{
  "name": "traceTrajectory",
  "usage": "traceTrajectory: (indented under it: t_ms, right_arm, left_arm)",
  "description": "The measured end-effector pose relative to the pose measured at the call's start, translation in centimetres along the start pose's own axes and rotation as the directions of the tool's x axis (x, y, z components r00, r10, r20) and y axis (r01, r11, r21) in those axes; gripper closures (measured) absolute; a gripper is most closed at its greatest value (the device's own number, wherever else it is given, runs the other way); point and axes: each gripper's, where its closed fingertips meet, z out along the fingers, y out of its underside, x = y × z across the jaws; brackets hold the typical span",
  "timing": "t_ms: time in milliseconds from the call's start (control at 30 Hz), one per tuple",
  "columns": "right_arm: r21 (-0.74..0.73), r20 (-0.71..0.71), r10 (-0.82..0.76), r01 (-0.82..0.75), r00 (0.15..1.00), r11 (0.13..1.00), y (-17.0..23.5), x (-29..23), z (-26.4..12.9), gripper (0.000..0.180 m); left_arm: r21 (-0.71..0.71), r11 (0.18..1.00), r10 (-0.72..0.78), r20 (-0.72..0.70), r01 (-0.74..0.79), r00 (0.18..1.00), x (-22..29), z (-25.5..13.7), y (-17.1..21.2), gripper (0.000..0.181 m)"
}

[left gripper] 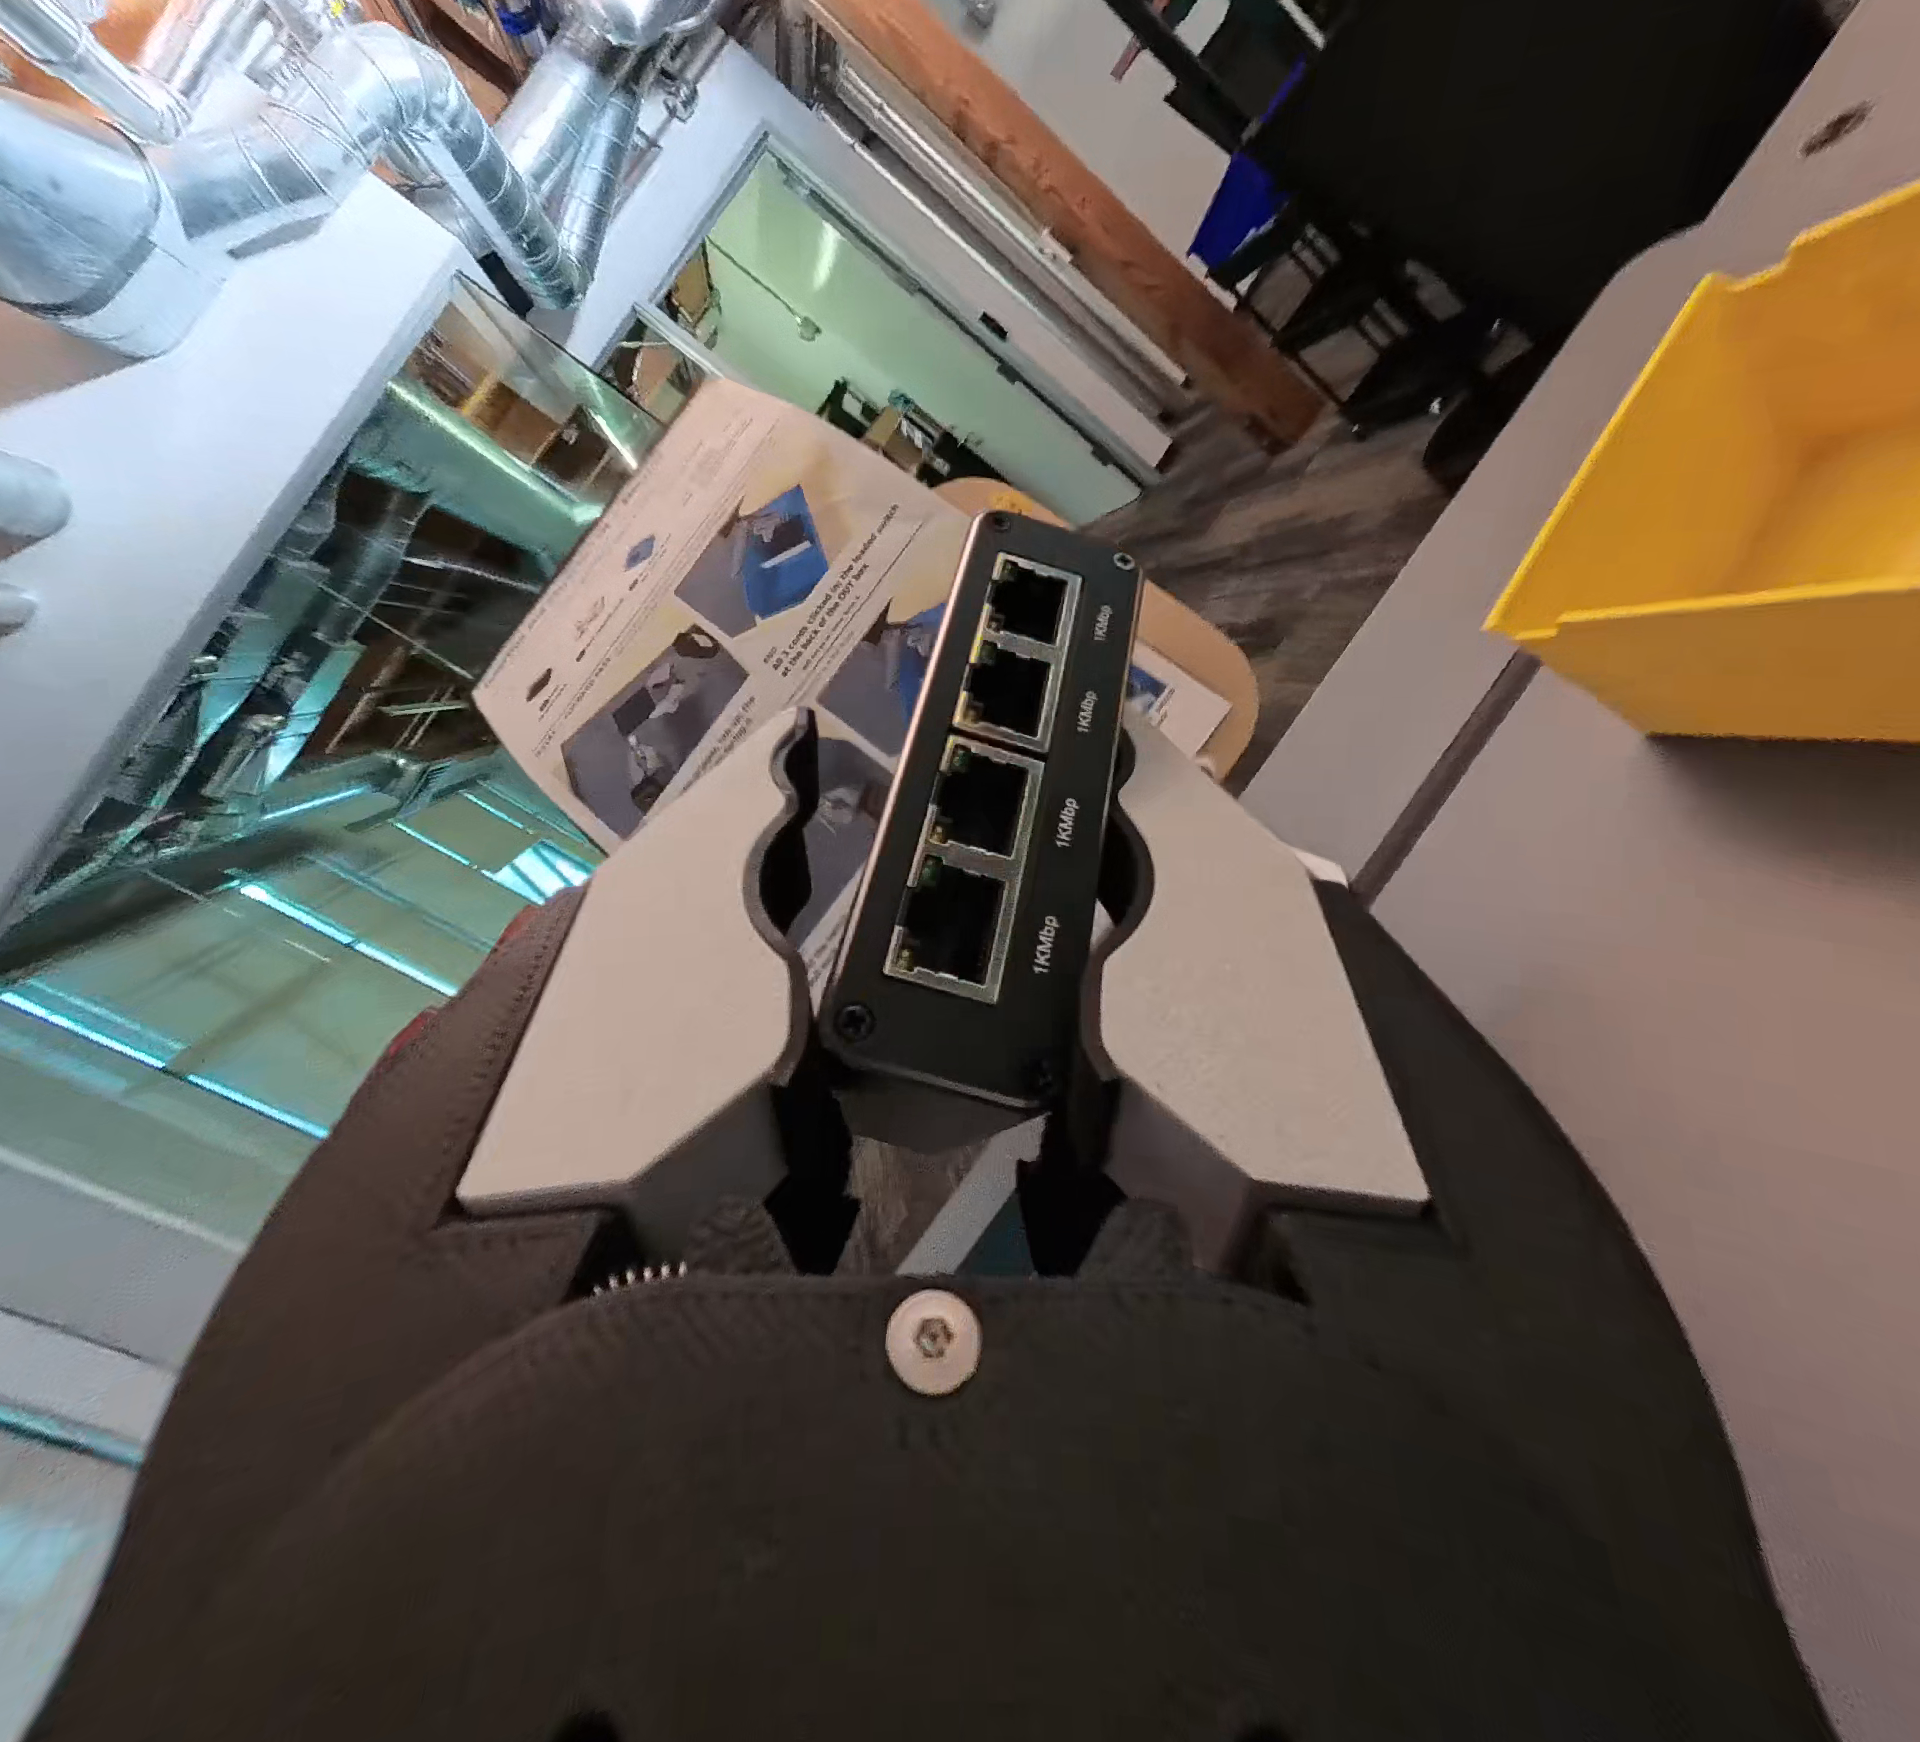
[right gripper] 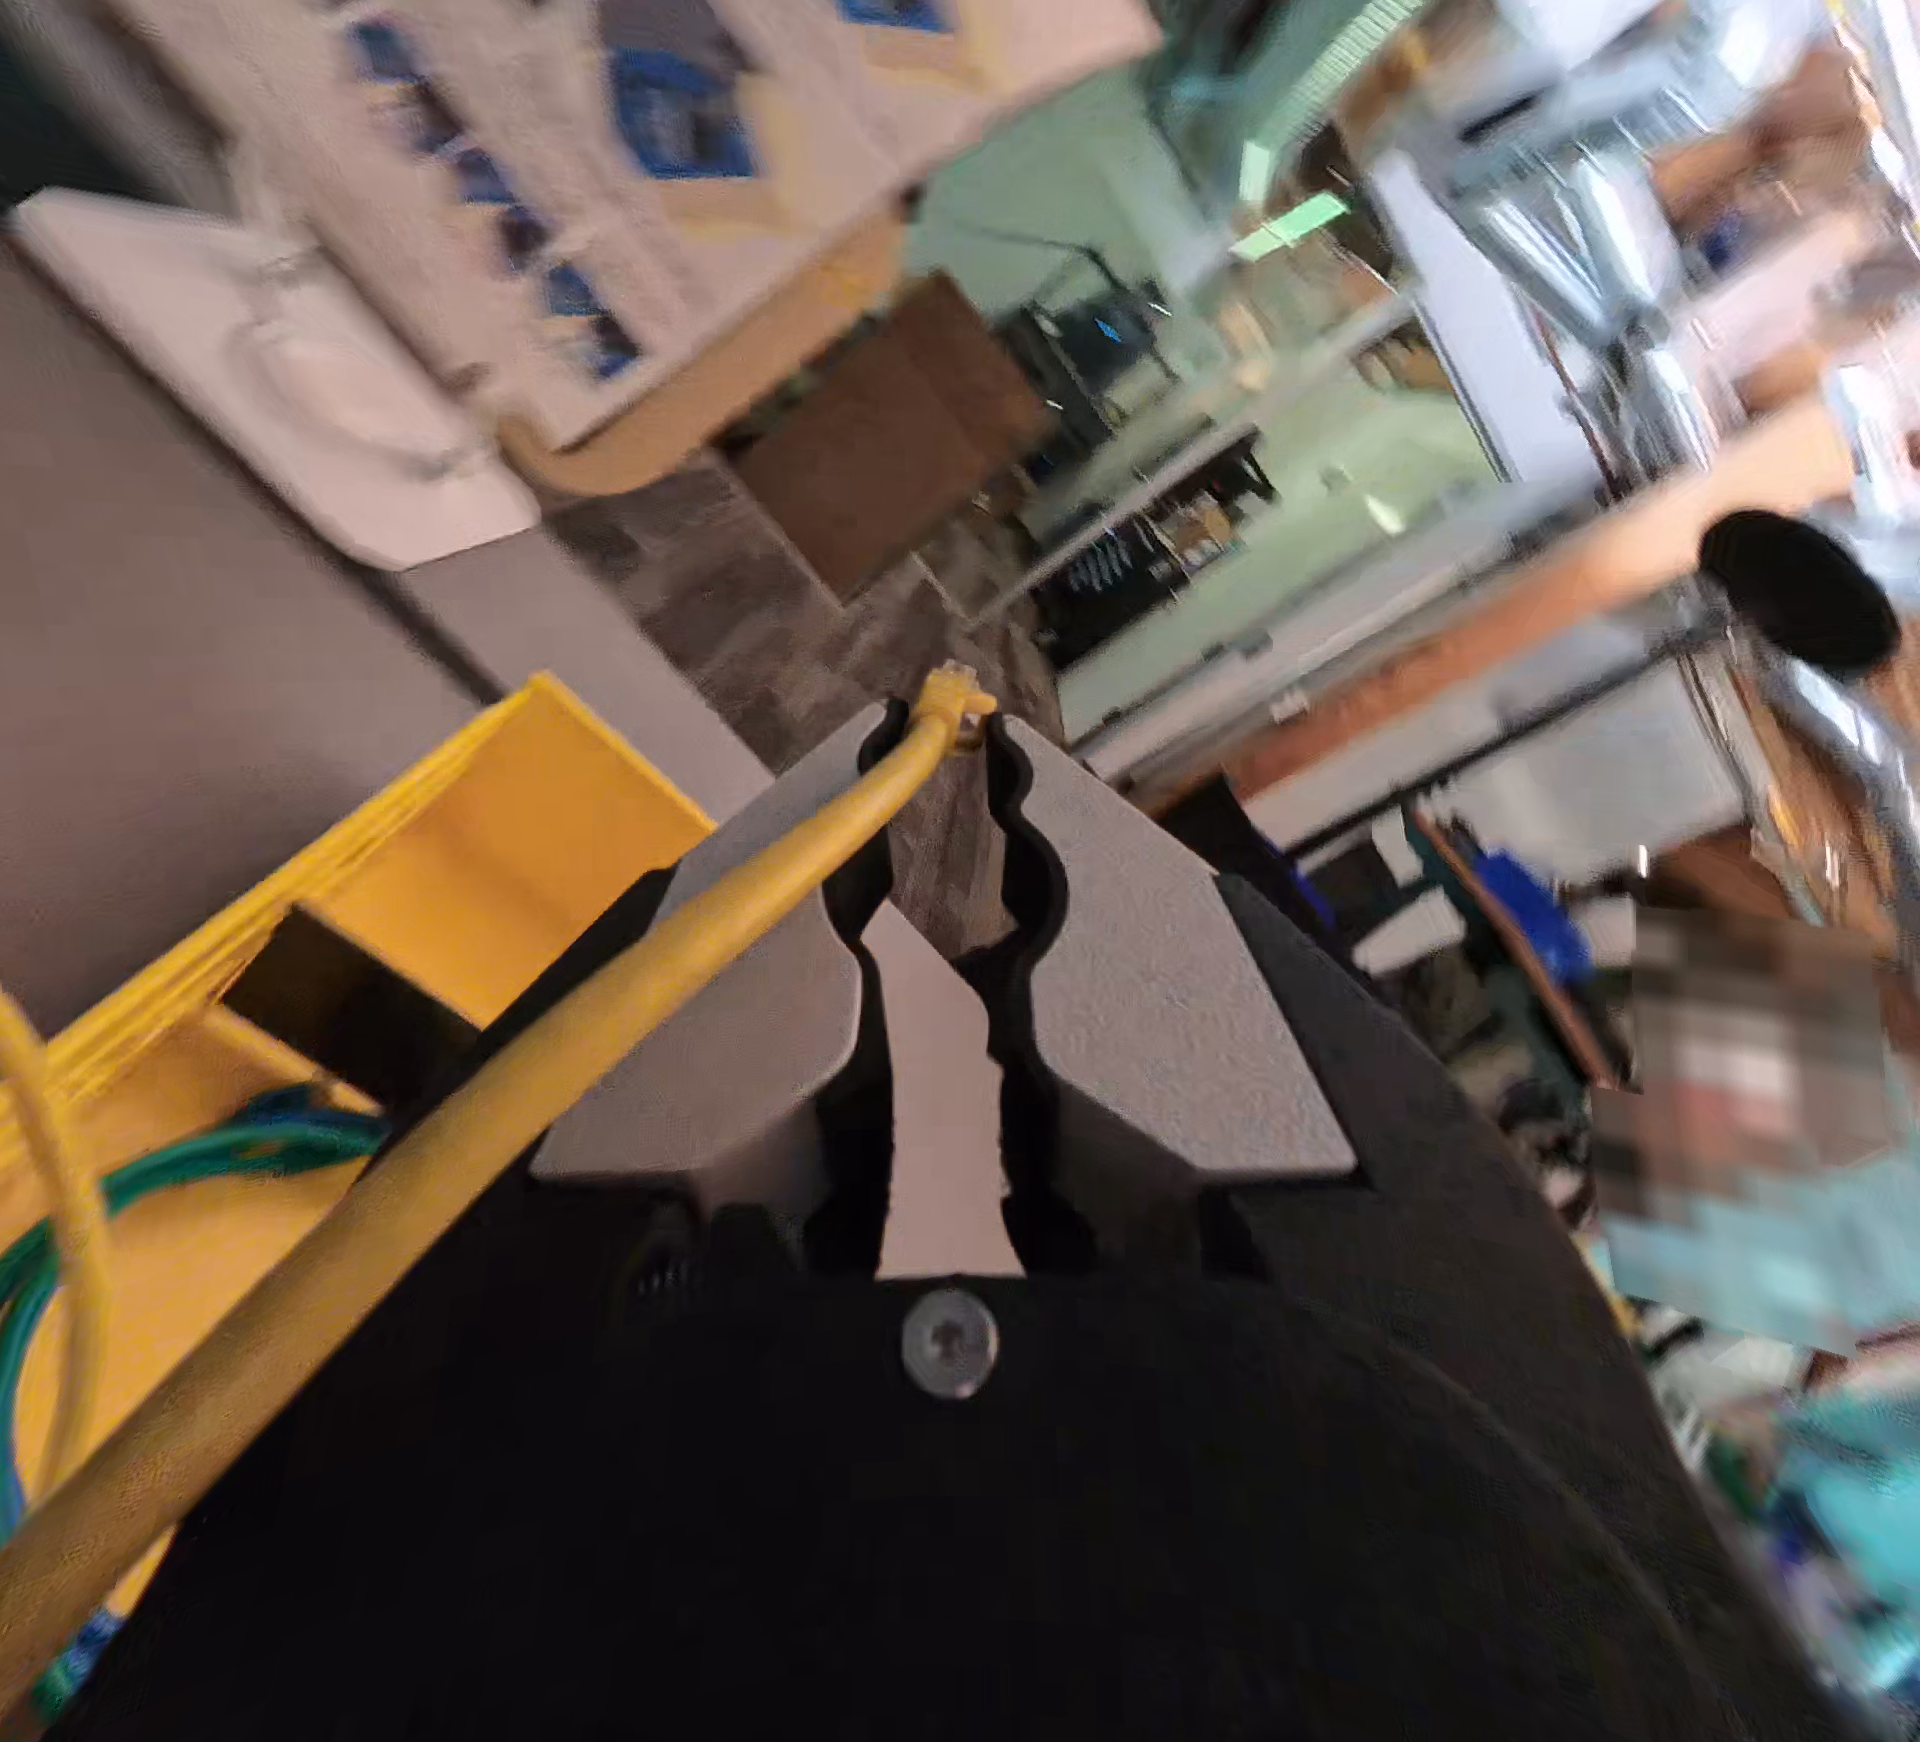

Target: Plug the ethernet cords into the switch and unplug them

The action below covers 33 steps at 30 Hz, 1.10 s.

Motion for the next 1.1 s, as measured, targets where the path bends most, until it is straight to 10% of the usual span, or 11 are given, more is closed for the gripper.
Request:
traceTrajectory:
  t_ms: [267, 500, 667, 800, 933, 1100]
  right_arm:
    - [-0.159, -0.049, 0.025, -0.033, 0.998, 0.987, 6.6, 3.8, 0.1, 0.165]
    - [-0.409, 0.627, -0.058, 0.392, 0.777, 0.824, 17.3, -11.2, 3.2, 0.161]
    - [-0.588, 0.721, 0.166, 0.468, 0.673, 0.660, 21.4, -15.3, 1.4, 0.116]
    - [-0.497, 0.680, 0.100, 0.356, 0.727, 0.792, 16.5, -13.1, 1.1, 0.122]
    - [-0.027, 0.640, -0.032, 0.065, 0.767, 0.998, 3.2, -11.9, 0.4, 0.121]
    - [0.426, 0.738, -0.094, -0.353, 0.668, 0.833, -9.3, -12.1, -6.2, 0.127]
  left_arm:
    - [-0.003, 0.995, 0.095, -0.032, -0.095, 0.995, 2.6, 0.5, -2.1, 0.128]
    - [-0.075, 0.989, 0.117, -0.122, -0.127, 0.986, 5.6, 2.0, -1.4, 0.128]
    - [-0.098, 0.994, 0.014, -0.269, -0.042, 0.963, 8.1, 2.4, -1.1, 0.128]
    - [-0.065, 0.993, -0.121, -0.458, 0.103, 0.881, 10.8, 1.8, -2.5, 0.128]
    - [-0.015, 0.971, -0.195, -0.632, 0.239, 0.750, 13.2, 0.3, -5.1, 0.128]
    - [0.011, 0.968, -0.166, -0.722, 0.252, 0.672, 15.3, -1.1, -6.7, 0.128]
